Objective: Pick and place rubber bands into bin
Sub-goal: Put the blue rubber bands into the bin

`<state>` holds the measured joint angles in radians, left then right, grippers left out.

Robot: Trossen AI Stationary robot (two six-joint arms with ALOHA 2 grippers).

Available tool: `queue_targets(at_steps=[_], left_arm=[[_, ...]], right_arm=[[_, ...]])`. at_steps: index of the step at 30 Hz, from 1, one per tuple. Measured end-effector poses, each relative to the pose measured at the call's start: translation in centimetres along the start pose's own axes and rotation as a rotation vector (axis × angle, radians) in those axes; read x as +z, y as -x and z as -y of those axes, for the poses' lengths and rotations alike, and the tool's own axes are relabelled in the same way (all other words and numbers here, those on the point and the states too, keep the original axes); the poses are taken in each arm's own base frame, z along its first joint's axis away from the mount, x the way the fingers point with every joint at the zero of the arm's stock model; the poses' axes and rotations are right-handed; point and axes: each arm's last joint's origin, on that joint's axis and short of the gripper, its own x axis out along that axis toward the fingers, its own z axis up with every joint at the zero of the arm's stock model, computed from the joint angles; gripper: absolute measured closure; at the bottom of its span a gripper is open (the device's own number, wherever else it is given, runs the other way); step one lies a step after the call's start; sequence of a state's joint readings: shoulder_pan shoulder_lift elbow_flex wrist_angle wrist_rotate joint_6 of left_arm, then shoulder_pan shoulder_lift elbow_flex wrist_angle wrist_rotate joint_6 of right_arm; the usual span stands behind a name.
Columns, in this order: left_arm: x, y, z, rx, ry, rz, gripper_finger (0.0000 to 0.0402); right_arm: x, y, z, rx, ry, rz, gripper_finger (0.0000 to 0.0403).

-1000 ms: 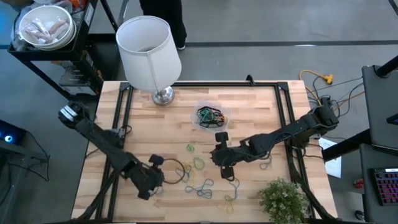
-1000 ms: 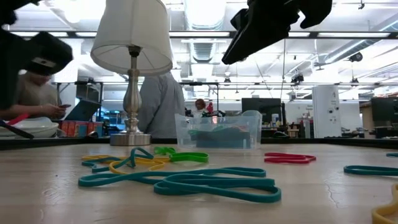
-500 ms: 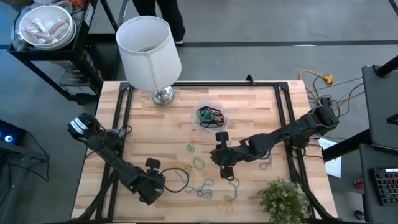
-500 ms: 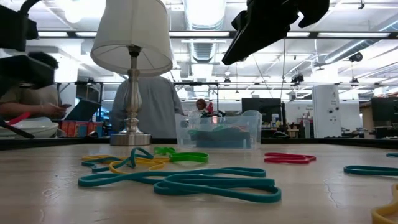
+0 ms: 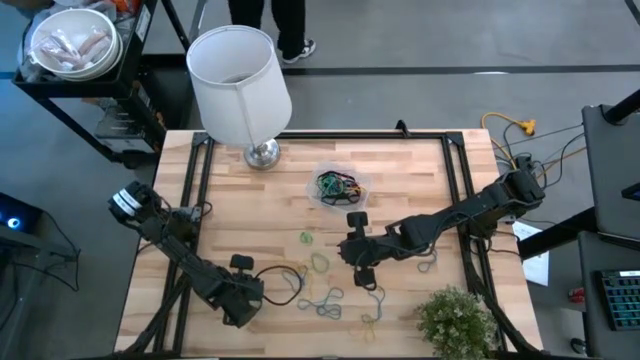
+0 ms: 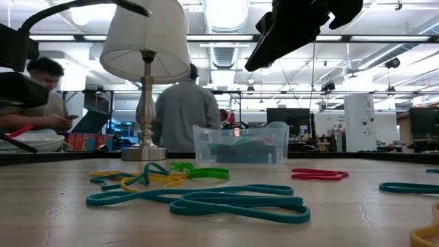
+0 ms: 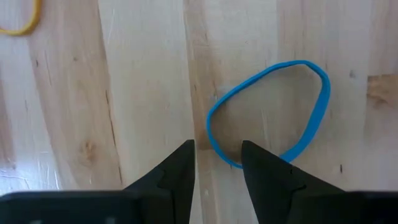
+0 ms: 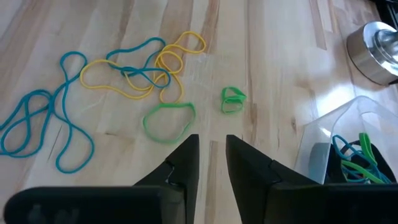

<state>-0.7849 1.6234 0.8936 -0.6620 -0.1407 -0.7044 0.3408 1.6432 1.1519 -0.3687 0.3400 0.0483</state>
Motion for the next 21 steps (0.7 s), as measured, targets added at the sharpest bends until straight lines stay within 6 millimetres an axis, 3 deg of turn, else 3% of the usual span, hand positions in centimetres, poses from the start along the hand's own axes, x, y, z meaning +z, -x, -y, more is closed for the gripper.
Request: queue_targets(at_steps=[13,21], left_arm=[[0.02,-0.07,0.14,-0.034,-0.047,-0.006,0.0392],[-0.09,-0.17,-0.13,0.021,-0.107,0.015,0.0401]], right_arm=[[0.00,0.00,0.00,0.000,-0.005,0.000,0.0328],[0.00,0.00,0.00,0.000,-0.005,0.000,0.0335]])
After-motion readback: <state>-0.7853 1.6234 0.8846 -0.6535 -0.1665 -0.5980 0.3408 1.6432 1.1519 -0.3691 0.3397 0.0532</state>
